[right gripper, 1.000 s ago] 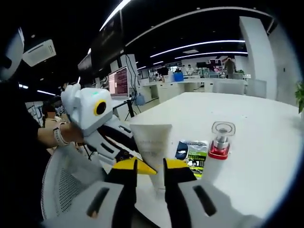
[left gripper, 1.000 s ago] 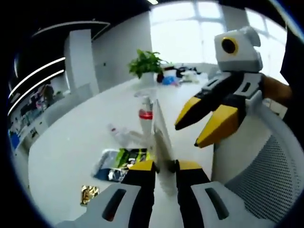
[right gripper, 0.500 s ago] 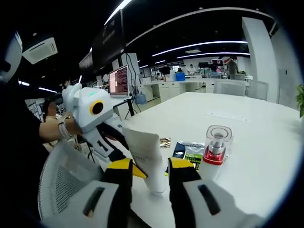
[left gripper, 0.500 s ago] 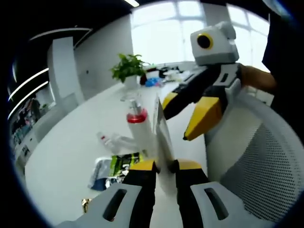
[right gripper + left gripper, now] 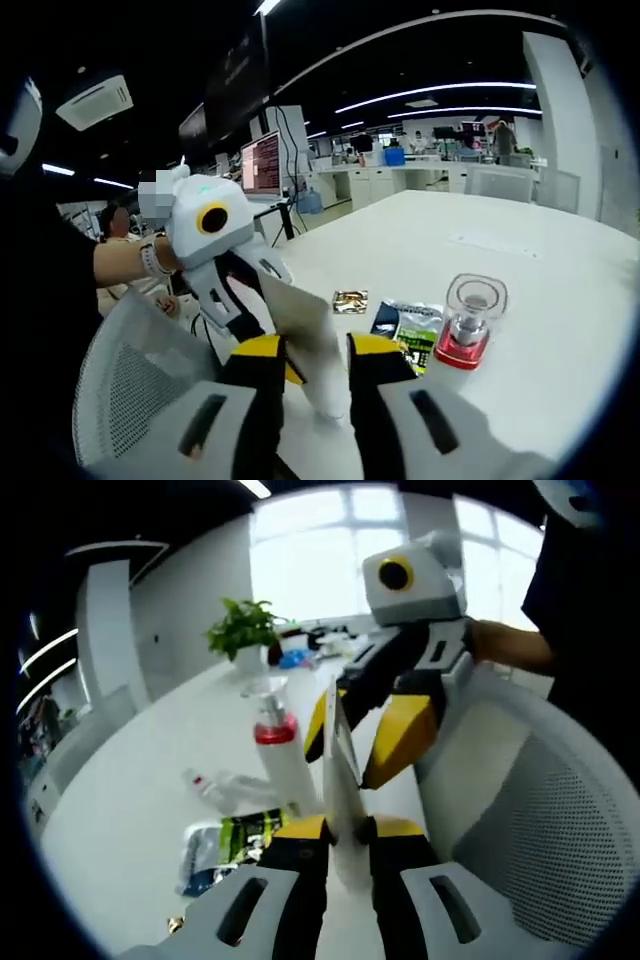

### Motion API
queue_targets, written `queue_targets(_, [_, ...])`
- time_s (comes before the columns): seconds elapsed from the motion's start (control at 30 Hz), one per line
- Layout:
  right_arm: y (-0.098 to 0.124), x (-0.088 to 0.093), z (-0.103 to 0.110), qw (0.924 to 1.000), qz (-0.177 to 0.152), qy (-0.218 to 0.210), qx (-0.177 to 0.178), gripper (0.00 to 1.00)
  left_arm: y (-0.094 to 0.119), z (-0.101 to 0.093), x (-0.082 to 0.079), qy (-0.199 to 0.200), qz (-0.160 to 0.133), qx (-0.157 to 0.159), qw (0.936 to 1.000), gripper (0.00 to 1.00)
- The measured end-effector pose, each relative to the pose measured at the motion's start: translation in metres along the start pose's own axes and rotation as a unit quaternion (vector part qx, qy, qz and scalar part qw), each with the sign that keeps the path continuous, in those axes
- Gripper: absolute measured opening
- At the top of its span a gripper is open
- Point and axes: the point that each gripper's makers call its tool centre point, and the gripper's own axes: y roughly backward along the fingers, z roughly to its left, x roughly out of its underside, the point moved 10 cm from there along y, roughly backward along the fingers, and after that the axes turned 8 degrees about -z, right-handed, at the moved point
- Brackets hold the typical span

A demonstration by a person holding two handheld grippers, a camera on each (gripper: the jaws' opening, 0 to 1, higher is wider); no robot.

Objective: Arrange the skincare products in the storage area until every visible bottle or jar stands upright without overlapping.

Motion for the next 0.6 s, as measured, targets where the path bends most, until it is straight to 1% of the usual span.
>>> queue_targets(0.27, [0.003, 0.0, 0.002, 0.9998, 0.014, 0.006, -0.015, 0.19, 0.001, -0.001, 0.0, -0.015, -0.005, 0.022, 0.9996, 0.11])
queue_targets(0.37, [0.005, 0.0, 0.004, 0.9993, 0.018, 0.019, -0.025, 0.17, 0.001, -0.003, 0.001, -0.015, -0.006, 0.026, 0.9995, 0.11])
queue_targets(0.4, [0.005, 0.0, 0.005, 0.9987, 0.018, 0.034, -0.033, 0.16, 0.002, -0.003, 0.001, -0.014, -0.006, 0.028, 0.9995, 0.11])
queue_targets(0.5, [0.005, 0.0, 0.009, 0.9974, 0.017, 0.057, -0.042, 0.14, 0.003, -0.004, 0.002, -0.013, -0.006, 0.032, 0.9994, 0.11])
queue_targets(0.57, [0.005, 0.0, 0.011, 0.9968, 0.018, 0.057, -0.053, 0.13, 0.004, -0.006, 0.002, -0.013, -0.005, 0.036, 0.9992, 0.11])
queue_targets(0.6, [0.005, 0.0, 0.011, 0.997, 0.017, 0.054, -0.052, 0.13, 0.005, -0.006, 0.002, -0.014, -0.005, 0.037, 0.9992, 0.11])
